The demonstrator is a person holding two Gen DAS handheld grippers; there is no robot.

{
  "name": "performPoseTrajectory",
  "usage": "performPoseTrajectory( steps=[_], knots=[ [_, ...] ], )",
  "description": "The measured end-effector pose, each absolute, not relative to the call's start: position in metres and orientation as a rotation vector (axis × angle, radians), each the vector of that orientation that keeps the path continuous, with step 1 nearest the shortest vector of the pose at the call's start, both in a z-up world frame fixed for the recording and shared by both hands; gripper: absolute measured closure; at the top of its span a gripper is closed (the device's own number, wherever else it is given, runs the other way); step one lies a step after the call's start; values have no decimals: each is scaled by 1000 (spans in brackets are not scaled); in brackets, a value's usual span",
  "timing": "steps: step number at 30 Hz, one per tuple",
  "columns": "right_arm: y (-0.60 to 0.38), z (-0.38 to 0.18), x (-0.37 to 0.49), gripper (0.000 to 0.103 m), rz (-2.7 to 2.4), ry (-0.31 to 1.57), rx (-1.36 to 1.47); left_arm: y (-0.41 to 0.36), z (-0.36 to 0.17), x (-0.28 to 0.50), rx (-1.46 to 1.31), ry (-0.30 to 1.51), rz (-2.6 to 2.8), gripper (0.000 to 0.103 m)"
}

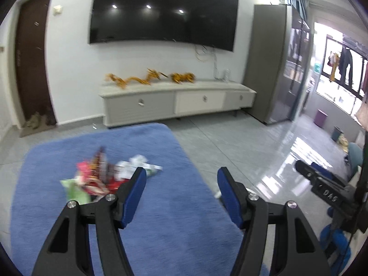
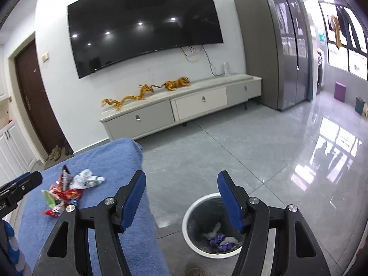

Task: Collect trash
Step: 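Move both open tools back toward the remaining snack wrappers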

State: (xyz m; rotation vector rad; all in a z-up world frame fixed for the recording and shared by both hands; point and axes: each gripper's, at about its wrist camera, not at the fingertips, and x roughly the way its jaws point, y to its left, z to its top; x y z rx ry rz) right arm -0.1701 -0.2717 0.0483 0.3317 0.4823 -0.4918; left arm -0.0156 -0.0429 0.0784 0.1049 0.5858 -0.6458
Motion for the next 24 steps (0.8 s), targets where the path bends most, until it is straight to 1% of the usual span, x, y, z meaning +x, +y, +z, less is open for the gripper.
performPoseTrajectory(
  steps=[5, 13, 24],
  knots=[
    [-238, 65, -170, 40, -474, 468, 275, 12, 87, -16, 44, 558, -560, 40],
    [-186, 78, -156, 40, -424, 473, 199, 81, 82, -7, -46, 563, -416, 40],
    [-135, 89, -136, 40, -363, 478, 129, 132, 79, -7, -119, 558, -366, 40]
  ],
)
